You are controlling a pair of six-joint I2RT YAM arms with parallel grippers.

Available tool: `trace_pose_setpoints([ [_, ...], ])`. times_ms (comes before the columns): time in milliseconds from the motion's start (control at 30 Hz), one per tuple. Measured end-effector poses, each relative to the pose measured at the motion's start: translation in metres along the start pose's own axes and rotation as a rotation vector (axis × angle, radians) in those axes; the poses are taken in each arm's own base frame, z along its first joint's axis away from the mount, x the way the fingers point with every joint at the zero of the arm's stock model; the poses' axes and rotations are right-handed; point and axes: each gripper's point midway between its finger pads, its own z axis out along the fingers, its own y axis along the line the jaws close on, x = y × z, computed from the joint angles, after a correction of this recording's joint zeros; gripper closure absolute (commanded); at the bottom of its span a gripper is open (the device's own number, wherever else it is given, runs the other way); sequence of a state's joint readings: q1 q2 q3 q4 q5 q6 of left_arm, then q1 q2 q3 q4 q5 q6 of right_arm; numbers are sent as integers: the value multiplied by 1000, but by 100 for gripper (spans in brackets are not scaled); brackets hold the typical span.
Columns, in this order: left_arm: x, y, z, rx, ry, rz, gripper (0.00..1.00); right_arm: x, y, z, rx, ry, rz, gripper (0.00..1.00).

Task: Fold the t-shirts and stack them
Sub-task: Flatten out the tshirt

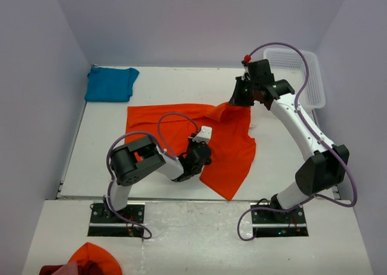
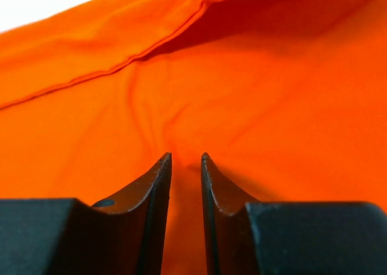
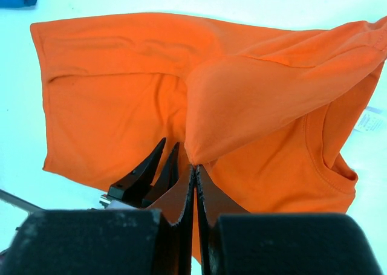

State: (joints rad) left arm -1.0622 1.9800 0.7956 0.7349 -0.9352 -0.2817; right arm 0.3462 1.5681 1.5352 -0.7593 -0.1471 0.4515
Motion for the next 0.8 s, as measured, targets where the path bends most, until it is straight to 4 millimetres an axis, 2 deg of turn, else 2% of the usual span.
trace_pose_setpoints([
  [100,1,1,-5,44,-30,56,73,1,2,0,-7,4,-2,100],
  [200,-6,-7,-6,93,-61,113,72,3,4,-1,-8,12,-5,100],
  [500,-41,-54,-25,234,-176,296,68,-18,28,-5,-63,-3,-22,100],
  [700,-64,-67,-24,186,-246,391,69,-15,33,0,-87,28,-24,100],
  [800,-57,-72,-23,172,-252,458,69,-13,34,1,-93,35,-26,100],
])
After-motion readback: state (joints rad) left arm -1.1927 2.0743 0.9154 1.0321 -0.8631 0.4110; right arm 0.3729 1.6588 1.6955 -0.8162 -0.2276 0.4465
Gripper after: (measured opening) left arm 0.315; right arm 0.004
